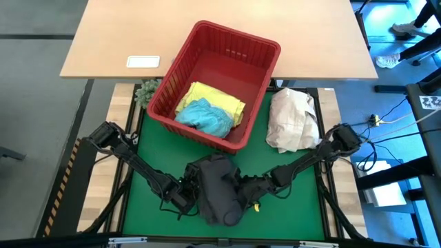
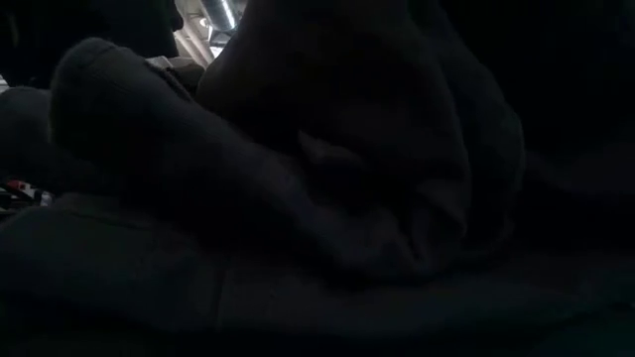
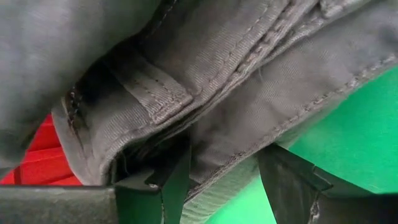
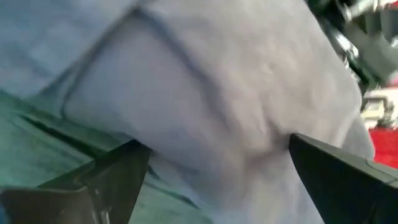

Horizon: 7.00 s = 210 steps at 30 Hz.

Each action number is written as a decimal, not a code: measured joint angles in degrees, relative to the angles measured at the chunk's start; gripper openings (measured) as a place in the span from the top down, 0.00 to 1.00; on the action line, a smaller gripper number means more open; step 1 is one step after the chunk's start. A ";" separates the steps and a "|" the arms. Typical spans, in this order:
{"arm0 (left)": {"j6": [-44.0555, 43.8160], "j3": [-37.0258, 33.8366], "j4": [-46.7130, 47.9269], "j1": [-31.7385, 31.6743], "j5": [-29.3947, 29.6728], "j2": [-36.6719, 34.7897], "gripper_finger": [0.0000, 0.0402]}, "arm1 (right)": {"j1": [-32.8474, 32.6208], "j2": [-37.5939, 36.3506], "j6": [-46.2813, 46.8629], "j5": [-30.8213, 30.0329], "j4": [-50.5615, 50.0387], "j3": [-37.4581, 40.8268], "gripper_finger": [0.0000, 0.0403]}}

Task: Fold Laundry from Bin
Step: Put the gray short into the red bin, then put the dark green polo into the red bin

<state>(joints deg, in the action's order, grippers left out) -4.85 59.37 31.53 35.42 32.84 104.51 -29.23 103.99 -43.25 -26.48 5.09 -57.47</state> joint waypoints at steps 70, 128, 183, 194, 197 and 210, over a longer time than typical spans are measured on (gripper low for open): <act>-37.23 23.82 52.43 18.82 21.62 -4.09 0.55 | 6.15 0.54 -11.05 -15.54 -7.09 -46.48 0.98; -45.60 22.05 58.49 6.74 35.19 -12.74 0.62 | 29.64 13.19 32.73 21.68 -58.99 -58.69 0.69; -65.43 -2.63 52.88 6.93 39.75 -39.78 0.76 | 40.13 26.66 28.29 42.88 -48.09 -59.69 0.97; -65.11 -2.34 50.81 6.93 39.90 -39.78 0.76 | 40.48 21.00 28.94 40.24 -57.94 -72.36 0.97; -64.91 -2.32 48.05 6.98 38.74 -39.78 0.76 | 39.99 20.05 28.88 39.41 -63.45 -77.56 0.97; -22.27 -7.02 7.68 8.79 16.46 -30.24 0.76 | 20.04 10.81 29.35 18.91 -75.31 -73.61 0.97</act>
<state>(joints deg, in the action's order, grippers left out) -27.13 52.36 39.21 44.21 49.30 74.27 -9.19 114.79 -13.90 -7.57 -70.22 -131.08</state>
